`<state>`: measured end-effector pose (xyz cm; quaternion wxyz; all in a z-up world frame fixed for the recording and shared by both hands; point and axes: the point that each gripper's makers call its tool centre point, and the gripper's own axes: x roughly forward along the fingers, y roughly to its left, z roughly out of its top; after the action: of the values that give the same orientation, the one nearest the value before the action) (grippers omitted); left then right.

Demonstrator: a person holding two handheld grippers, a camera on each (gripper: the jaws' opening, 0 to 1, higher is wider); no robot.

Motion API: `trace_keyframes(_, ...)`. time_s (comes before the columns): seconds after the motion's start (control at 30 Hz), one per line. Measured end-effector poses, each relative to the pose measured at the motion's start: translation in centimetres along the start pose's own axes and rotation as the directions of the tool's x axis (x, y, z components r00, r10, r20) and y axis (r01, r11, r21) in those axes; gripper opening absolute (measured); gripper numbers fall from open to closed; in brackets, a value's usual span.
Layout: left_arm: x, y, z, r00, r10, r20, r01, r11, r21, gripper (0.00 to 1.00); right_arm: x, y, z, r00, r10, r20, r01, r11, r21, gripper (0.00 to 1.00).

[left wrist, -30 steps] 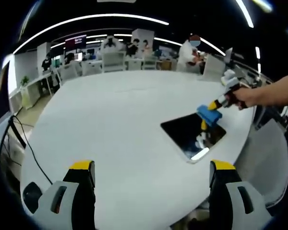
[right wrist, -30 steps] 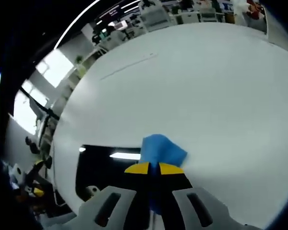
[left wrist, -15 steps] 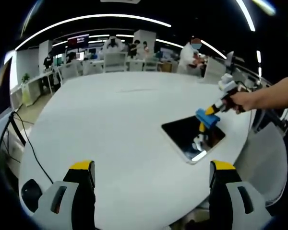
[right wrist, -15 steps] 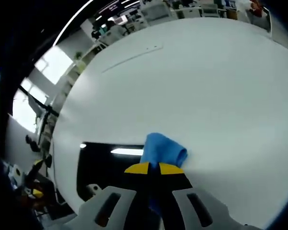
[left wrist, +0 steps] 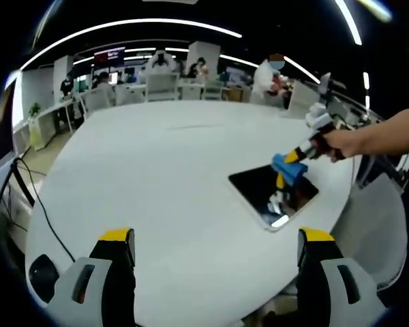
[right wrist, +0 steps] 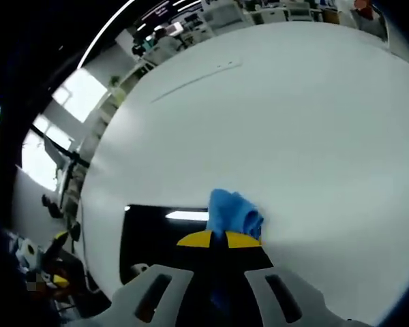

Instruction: Wipe the mirror surface with the cleaning cloth until all visible marks leave the cleaned area.

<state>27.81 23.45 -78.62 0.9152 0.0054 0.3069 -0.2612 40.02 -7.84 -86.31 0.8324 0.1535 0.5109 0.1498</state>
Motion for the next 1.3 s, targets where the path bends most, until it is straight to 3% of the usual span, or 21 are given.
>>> trace_keyframes(1.0,-0.6,1.3,-0.4,1.000,-0.006,-0.011,0.006,1.000,-0.012,1.00,3.8,7.1,0.1,0.997,0.078,-0.021,-0.078,0.997,-0.008,0.01)
trace_keyframes(1.3,-0.9,2.1,-0.5,1.000,-0.003,-0.012,0.003,1.000,-0.010,1.00,4.9,10.3,-0.2,0.995,0.097,-0.034,-0.099,0.993,-0.062,0.00)
